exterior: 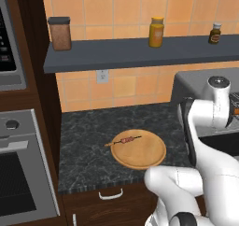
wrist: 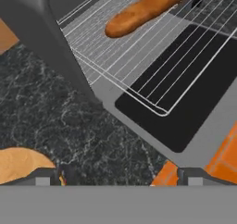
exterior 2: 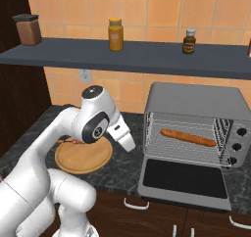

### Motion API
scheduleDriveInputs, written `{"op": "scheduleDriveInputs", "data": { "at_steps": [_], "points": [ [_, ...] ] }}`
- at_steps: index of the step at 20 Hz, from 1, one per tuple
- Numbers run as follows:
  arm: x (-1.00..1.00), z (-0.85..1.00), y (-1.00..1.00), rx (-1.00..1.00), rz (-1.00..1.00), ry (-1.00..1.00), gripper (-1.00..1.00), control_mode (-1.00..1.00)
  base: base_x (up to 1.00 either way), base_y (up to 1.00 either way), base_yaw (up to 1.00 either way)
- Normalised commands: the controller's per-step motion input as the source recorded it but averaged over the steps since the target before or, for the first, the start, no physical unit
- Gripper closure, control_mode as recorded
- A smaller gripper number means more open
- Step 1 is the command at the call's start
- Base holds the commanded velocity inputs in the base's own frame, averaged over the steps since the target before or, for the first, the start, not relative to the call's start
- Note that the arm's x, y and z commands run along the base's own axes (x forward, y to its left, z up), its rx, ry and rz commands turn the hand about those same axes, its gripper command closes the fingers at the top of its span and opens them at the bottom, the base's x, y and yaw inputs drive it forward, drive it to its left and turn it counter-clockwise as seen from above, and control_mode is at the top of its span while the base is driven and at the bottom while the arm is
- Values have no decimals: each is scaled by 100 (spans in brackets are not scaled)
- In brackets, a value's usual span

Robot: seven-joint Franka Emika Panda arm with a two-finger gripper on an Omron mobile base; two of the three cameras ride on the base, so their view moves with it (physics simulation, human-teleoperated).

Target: Pick up the kebab skewer and baguette bread, and place them inside the toaster oven. Close the toaster oven door and start by setting the timer.

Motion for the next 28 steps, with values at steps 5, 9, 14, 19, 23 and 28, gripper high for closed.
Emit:
{"op": "scheduleDriveInputs", "data": {
  "at_steps": [5,9,14,19,23,28],
  "points": [
    [40,0,60,11,-26,6,-100,-100,0,0,0],
    [33,-3,42,25,-38,0,-100,-100,0,0,0],
    [31,-24,7,42,-4,0,-100,-100,0,0,0],
    [41,-47,65,9,0,1,-100,-100,0,0,0],
    [50,-49,73,0,0,3,-100,-100,0,0,0],
    [43,-45,71,0,0,1,-100,-100,0,0,0]
  ]
}}
